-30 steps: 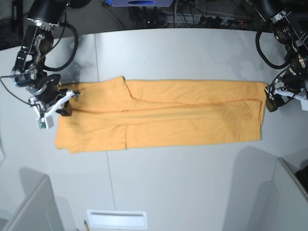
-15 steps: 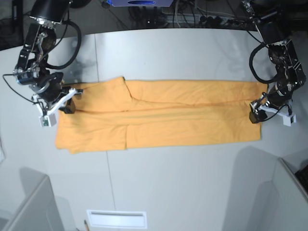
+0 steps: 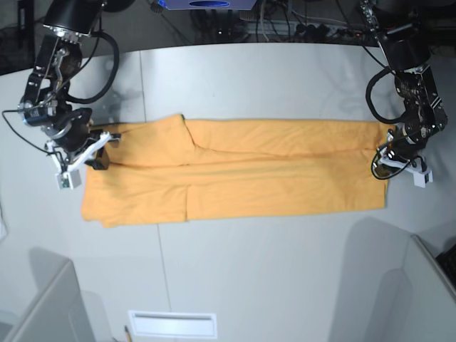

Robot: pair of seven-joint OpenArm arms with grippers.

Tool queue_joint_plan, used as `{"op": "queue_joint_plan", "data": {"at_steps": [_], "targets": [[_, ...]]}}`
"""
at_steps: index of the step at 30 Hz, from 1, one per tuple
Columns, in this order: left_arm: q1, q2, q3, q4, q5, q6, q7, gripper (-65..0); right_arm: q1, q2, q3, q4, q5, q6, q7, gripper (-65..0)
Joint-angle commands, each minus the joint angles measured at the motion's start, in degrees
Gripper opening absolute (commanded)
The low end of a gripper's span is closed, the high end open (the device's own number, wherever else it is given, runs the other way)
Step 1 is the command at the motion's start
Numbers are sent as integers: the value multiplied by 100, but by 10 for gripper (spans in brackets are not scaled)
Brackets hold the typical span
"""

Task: Fold the T-shirt properly
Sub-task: 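Grasp the strip end with the left gripper and fold it toward the right gripper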

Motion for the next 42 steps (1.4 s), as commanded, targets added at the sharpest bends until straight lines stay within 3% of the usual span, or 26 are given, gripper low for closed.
{"op": "queue_joint_plan", "data": {"at_steps": [1,2,11,17,22,26,28,33,42], "targets": [[-12,-67,17,-14,87,37,271,-597,59,63,37,112,69,9,140,-650],[-12,-111,17,-23,87,37,262,-650,59,63,37,112,69,9,140,-650],[32,-401,-159,92,43,45,-230,-650,41,63,46,95,69,9,131,-650],[436,-348,-607,1191,87,54,-222,-650,41,72,46,77,69,9,105,-650],[902,-155,-273,2342,87,133,-222,-650,50,72,46,77,69,9,131,-650],[1201,65,35,3037,87,652,-222,-650,41,63,46,77,69,9,105,-650],[1227,91,307,3292,87,749,-222,-650,41,63,46,77,69,9,105,-650],[1192,153,1265,3617,79,775,-222,-650,50,63,46,77,69,1,105,-650],[849,838,2092,3344,87,775,-222,-650,41,55,46,77,78,1,105,-650]]}}
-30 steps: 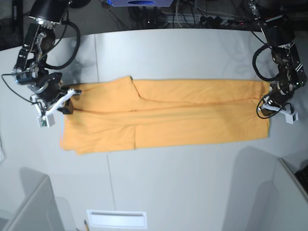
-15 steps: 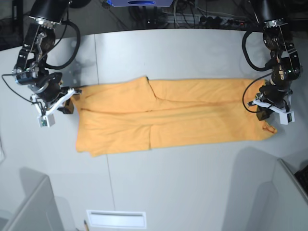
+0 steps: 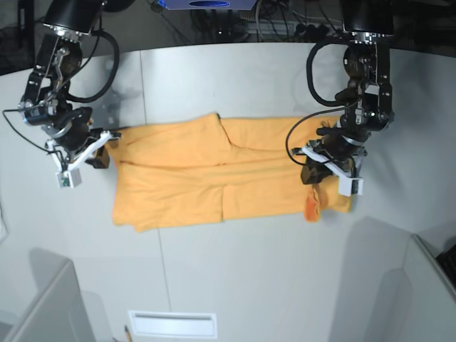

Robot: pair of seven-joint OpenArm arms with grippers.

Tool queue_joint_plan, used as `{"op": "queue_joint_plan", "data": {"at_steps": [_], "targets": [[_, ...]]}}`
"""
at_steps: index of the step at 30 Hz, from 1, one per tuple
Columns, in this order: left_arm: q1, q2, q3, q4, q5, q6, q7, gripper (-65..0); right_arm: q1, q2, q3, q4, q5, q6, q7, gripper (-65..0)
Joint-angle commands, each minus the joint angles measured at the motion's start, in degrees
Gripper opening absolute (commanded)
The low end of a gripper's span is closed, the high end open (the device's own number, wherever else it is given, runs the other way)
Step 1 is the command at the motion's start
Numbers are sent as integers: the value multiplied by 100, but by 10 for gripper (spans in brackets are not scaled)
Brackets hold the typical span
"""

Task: Fold the T-shirt properly
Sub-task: 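Grasp the strip end with the left gripper and fold it toward the right gripper, then carry the strip end with the left gripper toward the strip's middle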

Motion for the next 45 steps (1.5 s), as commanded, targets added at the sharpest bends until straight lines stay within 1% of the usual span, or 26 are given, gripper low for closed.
{"op": "queue_joint_plan", "data": {"at_steps": [1,4,6,11,14,20,23,31,35,45], "targets": [[-159,13,84,-20,-87,-20,-123,-650,68,68,35,88,74,3,109,-650],[-290,74,312,-354,-87,-20,-123,-650,68,68,35,88,74,3,109,-650],[-334,197,347,-459,-87,-20,-123,-650,41,68,35,88,74,3,109,-650],[-405,478,383,-468,-87,-20,-123,-650,-3,68,35,88,74,3,109,-650],[-545,566,435,-539,-87,-20,-123,-650,-3,59,35,88,74,3,109,-650],[-660,575,849,-627,-87,-20,-123,-650,-20,59,35,88,74,3,109,-650],[-668,584,928,-627,-87,-20,-123,-650,-20,-20,35,97,74,3,109,-650],[-668,593,928,-627,-87,-20,-123,-650,-117,-55,26,132,74,3,109,-650],[-774,689,936,-635,-87,-20,-123,-650,-108,-55,26,132,74,3,109,-650],[-915,698,954,-952,-87,-20,-123,-650,-117,-55,26,132,74,3,100,-650]]}}
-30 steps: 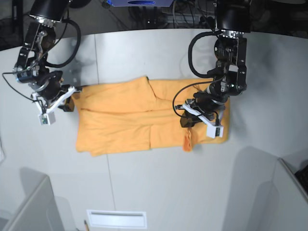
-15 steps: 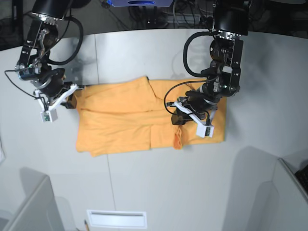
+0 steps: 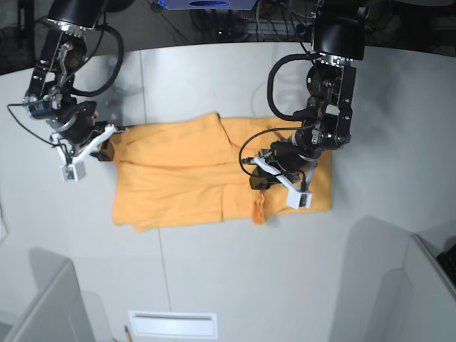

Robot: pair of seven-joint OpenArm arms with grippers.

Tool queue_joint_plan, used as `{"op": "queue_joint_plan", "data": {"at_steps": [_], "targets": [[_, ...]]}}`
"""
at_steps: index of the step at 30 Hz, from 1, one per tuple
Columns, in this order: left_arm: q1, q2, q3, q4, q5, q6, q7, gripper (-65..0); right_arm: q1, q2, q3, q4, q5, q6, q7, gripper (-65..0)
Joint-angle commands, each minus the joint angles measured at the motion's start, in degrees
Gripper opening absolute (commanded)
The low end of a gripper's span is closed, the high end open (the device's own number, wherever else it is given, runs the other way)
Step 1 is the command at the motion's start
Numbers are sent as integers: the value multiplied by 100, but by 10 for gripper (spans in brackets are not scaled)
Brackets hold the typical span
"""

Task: Fold the T-shirt properly
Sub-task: 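Carry the strip end with the left gripper toward the strip's middle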

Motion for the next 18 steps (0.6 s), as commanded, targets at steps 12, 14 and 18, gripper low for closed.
{"op": "queue_joint_plan", "data": {"at_steps": [12,14,18], "targets": [[-86,-12,383,93,-83,-40,-121,-650,89,69,26,121,76,3,102,-650],[-86,-12,357,93,-83,-40,-121,-650,89,69,26,121,76,3,102,-650],[-113,-12,348,93,-83,-40,-121,-650,89,69,26,121,76,3,102,-650]]}}
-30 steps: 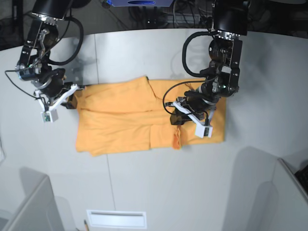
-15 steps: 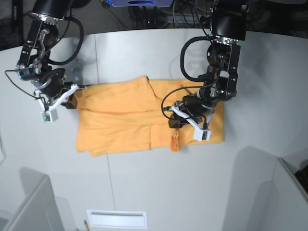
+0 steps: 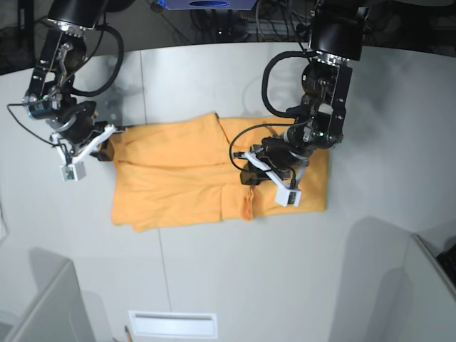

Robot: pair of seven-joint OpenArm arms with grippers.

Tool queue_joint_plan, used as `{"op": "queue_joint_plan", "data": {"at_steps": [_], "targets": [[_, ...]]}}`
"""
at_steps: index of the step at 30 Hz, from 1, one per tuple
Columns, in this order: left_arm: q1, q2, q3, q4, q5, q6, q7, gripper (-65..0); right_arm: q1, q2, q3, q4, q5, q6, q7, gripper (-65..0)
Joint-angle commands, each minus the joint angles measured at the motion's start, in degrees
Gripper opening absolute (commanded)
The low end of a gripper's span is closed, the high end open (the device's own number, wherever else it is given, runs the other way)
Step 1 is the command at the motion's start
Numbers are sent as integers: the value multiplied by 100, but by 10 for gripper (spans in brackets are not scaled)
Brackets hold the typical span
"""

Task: Fold the T-shirt properly
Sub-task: 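Carry the strip end with the left gripper toward the strip's middle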

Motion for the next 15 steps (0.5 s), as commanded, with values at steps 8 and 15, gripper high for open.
{"op": "queue_joint_plan", "data": {"at_steps": [8,15], "targets": [[-108,-14,60,93,-101,-58,-121,-650,84,69,26,121,76,3,102,-650],[-117,12,60,93,-101,-58,-121,-451,84,69,26,121,76,3,102,-650]]}}
